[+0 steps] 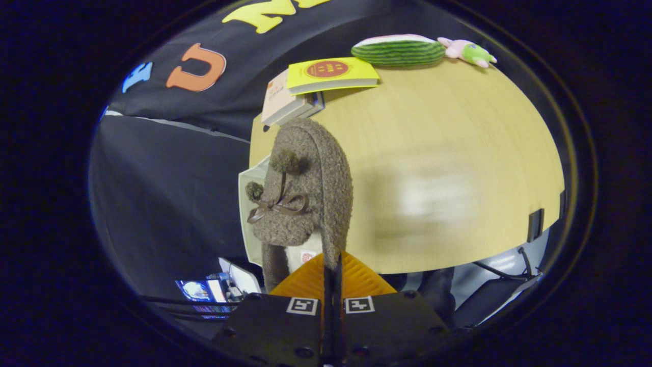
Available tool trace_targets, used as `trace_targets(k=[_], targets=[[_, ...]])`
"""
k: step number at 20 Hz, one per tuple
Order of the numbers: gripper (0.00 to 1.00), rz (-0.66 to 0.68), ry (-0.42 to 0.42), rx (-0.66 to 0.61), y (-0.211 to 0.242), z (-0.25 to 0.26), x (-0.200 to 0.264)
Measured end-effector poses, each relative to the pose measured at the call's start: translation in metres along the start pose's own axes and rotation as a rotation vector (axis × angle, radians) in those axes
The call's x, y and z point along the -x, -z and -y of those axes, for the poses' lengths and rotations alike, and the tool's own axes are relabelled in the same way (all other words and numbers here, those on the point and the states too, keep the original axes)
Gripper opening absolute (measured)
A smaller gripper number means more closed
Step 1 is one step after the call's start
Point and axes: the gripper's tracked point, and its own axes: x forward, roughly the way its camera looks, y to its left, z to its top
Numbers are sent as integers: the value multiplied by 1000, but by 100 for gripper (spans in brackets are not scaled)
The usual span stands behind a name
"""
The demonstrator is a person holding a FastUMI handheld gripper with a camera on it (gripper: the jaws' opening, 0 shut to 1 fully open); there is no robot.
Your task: Open the storage box then place both shoes into the box .Put the left shoe in first, then the right shoe, with the right side of both shoes facing outward in a uniform manner.
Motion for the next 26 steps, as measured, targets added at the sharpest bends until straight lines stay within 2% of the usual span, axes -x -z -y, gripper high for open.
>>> trace_targets(k=[4,7,14,18,20,25,26], targets=[[6,28,-2,42,1,-78,-27],[6,24,11,36,4,-110,-58],[6,-42,175,-13,22,-94,-125],[6,-48,236,-18,31,-82,-143],[6,-22,233,-22,28,-82,-150],[19,52,229,1,16,-84,-147],[33,67,230,19,13,-85,-145]])
